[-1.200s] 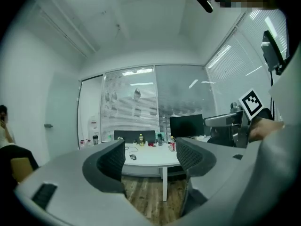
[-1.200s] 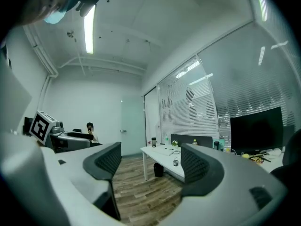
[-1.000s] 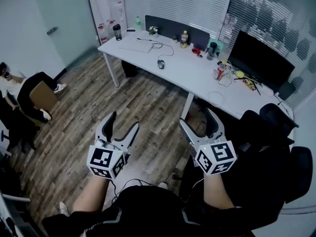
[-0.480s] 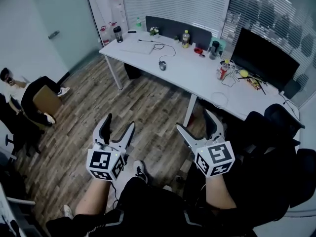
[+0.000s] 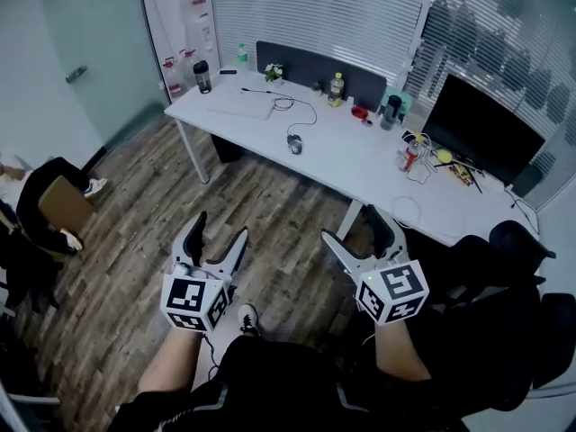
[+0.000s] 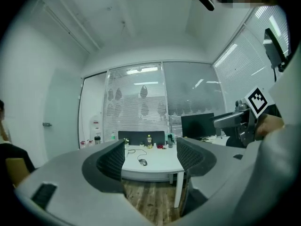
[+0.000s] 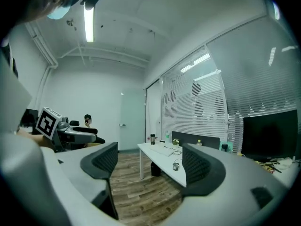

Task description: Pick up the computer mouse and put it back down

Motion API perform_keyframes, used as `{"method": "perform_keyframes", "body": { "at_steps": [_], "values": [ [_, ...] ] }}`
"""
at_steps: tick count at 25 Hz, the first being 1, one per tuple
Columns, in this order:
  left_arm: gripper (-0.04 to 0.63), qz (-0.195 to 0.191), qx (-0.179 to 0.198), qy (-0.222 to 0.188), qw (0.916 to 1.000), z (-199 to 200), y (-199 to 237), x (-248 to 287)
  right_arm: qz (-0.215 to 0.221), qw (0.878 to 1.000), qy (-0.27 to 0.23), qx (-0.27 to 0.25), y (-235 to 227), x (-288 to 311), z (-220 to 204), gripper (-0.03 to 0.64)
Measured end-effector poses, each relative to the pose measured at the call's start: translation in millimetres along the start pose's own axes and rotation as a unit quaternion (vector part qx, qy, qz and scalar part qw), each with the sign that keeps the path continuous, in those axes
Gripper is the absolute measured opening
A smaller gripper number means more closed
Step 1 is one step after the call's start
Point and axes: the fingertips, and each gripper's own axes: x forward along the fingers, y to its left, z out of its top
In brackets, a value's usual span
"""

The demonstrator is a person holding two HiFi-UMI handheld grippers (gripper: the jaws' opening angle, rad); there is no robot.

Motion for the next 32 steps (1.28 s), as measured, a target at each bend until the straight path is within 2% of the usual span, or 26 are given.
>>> {"method": "perform_keyframes", "body": {
  "at_steps": [5, 11, 22, 25, 32],
  "values": [
    [0.344, -0.016, 0.004, 0.001, 0.9999, 7.9, 65.3, 47.9, -0.023, 1.000, 0.004, 0.016, -1.8, 74.7, 12.2, 0.423],
    [0.344, -0.038, -0.001, 0.006, 0.9993, 5.1, 117.6, 89.1, -0.043, 0.999, 0.007, 0.015, 0.4, 135.1, 23.2, 0.423],
    [0.344, -0.068, -0.016, 0.006, 0.9975, -4.4, 173.4, 136.5, -0.070, 0.997, 0.033, 0.014, 7.9, 204.0, 23.1, 0.413],
    [0.344, -0.069, -0.025, 0.012, 0.9973, -9.4, 182.1, 146.9, -0.074, 0.996, 0.039, 0.014, 2.5, 218.8, 22.9, 0.411],
    [0.344, -0.052, -0.021, 0.026, 0.9981, -14.4, 201.4, 193.0, -0.065, 0.997, 0.038, 0.021, -31.6, 269.1, 19.9, 0.410]
  ]
}}
